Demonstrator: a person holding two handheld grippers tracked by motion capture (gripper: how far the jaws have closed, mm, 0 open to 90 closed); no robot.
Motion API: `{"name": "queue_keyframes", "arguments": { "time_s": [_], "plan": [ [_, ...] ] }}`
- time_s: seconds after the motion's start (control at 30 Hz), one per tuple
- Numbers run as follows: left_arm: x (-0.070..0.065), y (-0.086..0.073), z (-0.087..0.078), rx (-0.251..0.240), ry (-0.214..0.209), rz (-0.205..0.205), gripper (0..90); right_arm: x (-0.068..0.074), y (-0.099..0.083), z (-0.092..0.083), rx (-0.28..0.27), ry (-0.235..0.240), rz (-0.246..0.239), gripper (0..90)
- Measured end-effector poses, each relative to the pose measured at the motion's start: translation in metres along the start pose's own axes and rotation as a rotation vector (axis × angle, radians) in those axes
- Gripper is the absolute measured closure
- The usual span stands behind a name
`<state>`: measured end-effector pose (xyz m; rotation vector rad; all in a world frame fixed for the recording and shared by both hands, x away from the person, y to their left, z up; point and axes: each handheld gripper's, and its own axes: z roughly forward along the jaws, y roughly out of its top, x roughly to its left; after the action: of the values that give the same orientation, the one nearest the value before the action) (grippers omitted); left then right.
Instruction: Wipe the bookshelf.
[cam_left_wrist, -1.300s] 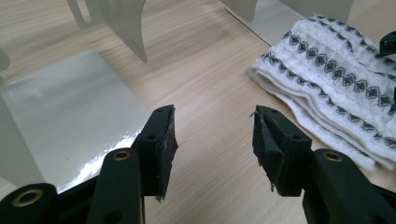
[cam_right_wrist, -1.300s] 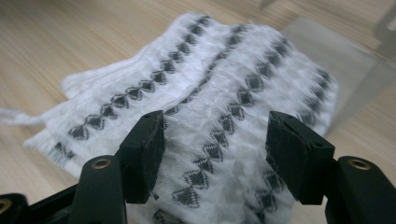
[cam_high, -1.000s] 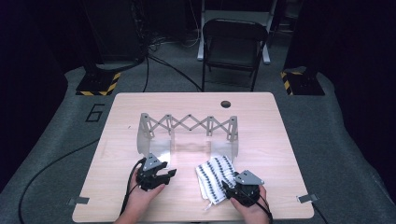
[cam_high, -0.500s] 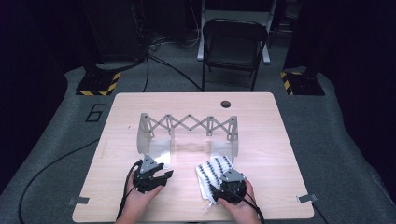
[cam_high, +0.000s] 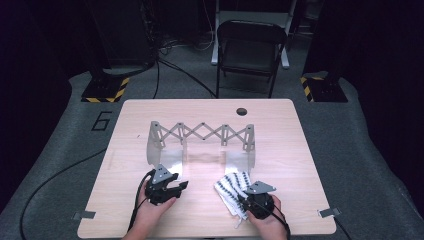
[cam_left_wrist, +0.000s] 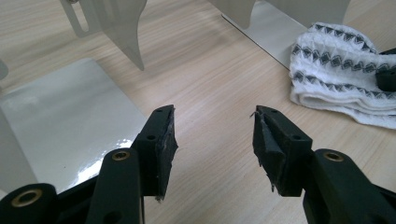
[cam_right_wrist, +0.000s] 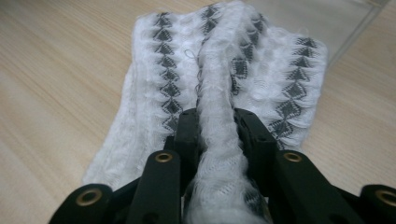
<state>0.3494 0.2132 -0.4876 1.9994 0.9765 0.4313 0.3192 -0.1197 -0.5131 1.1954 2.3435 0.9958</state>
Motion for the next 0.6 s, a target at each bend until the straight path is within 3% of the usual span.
{"name": "queue_keyframes", "arguments": {
  "time_s": [0.17, 0.5, 0.6],
  "plan": [
    [-0.001, 0.003, 0.003, -0.007, -0.011, 0.001, 48.8, -0.016, -0.004, -0.013, -0.003, 0.001, 0.025, 75.2],
    [-0.003, 0.009, 0.007, -0.014, -0.029, 0.014, 48.8, -0.056, -0.017, -0.046, -0.044, -0.120, 0.118, 76.5],
    [-0.003, 0.010, 0.008, -0.014, -0.030, 0.018, 48.8, -0.068, -0.022, -0.056, -0.064, -0.155, 0.165, 76.5]
  ]
}}
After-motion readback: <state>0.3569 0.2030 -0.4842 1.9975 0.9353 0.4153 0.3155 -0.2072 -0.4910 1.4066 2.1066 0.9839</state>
